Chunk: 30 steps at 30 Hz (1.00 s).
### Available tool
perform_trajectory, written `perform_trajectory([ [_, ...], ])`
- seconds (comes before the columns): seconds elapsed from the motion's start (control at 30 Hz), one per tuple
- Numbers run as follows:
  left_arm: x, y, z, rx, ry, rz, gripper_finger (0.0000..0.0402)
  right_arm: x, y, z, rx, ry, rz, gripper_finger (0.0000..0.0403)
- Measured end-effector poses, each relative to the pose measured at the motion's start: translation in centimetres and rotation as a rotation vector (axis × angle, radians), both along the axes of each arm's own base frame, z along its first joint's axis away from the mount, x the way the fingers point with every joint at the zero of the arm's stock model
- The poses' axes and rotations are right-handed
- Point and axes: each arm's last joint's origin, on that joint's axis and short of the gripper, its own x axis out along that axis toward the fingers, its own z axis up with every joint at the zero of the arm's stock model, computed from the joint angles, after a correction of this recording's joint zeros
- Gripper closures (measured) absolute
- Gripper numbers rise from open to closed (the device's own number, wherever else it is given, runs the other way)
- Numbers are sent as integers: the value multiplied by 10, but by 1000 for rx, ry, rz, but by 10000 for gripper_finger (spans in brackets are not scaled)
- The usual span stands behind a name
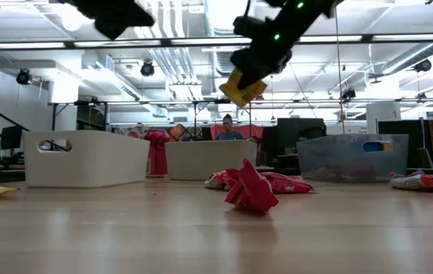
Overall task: Sort candy
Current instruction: Put the yellow candy into the gray bin
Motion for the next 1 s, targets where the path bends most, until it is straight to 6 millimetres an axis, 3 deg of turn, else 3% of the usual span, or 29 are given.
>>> perform_trajectory([
  [0.2, -22, 6, 0, -92, 93, 60, 402, 10, -45, -11, 28, 55, -7, 390],
  [0.37, -32, 9, 0, -112, 130, 80, 402, 17, -68, -30, 72, 109, -20, 388],
  [0.67, -32, 9, -1, -104, 143, 80, 402, 34, -74, -45, 101, 139, 8, 307],
  [0.83, -33, 9, -2, -107, 152, 84, 401, 37, -67, -35, 118, 89, 23, 270],
  [1.0, -36, 10, -8, -149, 213, 117, 402, 32, -49, -13, 144, 61, 35, 258],
])
